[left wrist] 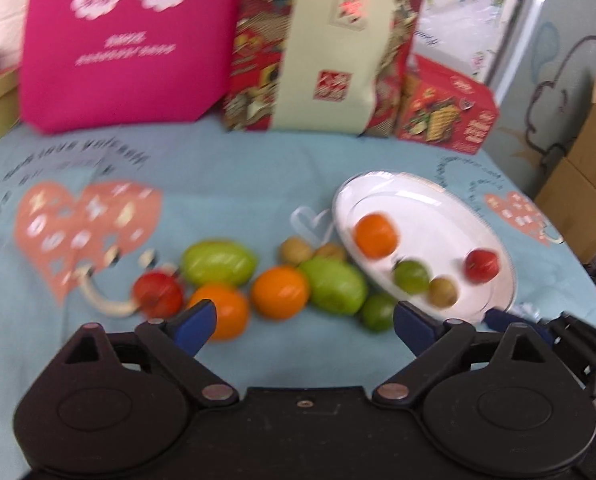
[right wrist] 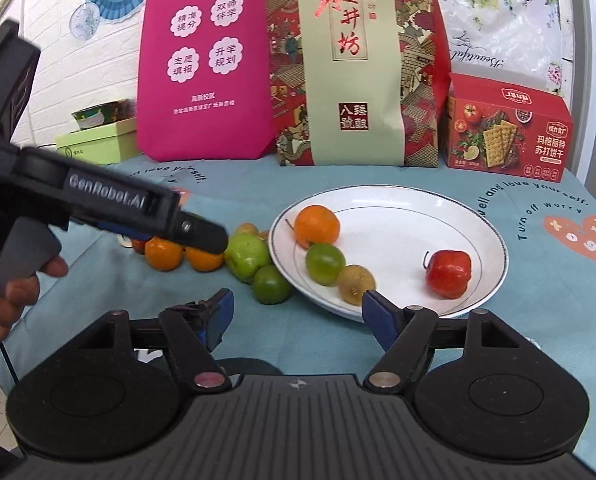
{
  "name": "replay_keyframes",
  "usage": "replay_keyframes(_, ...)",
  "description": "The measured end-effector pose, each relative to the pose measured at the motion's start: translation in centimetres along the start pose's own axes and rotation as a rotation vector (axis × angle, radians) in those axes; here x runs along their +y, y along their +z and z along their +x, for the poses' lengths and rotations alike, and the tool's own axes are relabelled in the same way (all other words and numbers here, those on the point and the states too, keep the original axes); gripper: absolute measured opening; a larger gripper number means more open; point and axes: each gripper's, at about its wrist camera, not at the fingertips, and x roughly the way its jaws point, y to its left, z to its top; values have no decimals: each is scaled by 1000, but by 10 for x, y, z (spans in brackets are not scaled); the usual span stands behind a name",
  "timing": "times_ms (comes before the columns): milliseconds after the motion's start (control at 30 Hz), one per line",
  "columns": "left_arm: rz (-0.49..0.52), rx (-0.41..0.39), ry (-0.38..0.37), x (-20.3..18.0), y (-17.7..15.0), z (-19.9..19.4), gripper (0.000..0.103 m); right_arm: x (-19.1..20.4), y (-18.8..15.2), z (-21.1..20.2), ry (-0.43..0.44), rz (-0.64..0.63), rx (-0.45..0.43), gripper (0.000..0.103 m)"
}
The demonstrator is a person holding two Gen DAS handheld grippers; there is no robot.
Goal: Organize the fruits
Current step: 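Grasp a second orange with the left tool while the right tool grasps a lime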
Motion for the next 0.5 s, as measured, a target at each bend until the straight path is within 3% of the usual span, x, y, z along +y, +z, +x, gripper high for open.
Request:
replay_keyframes(367,-54,-9,39,27,-22,-17,103,18,-4,7,58,3,65,103)
replay_keyframes(500,-52,-17,32,30,-24,-20,103,20,-4,18,29,27,98,103)
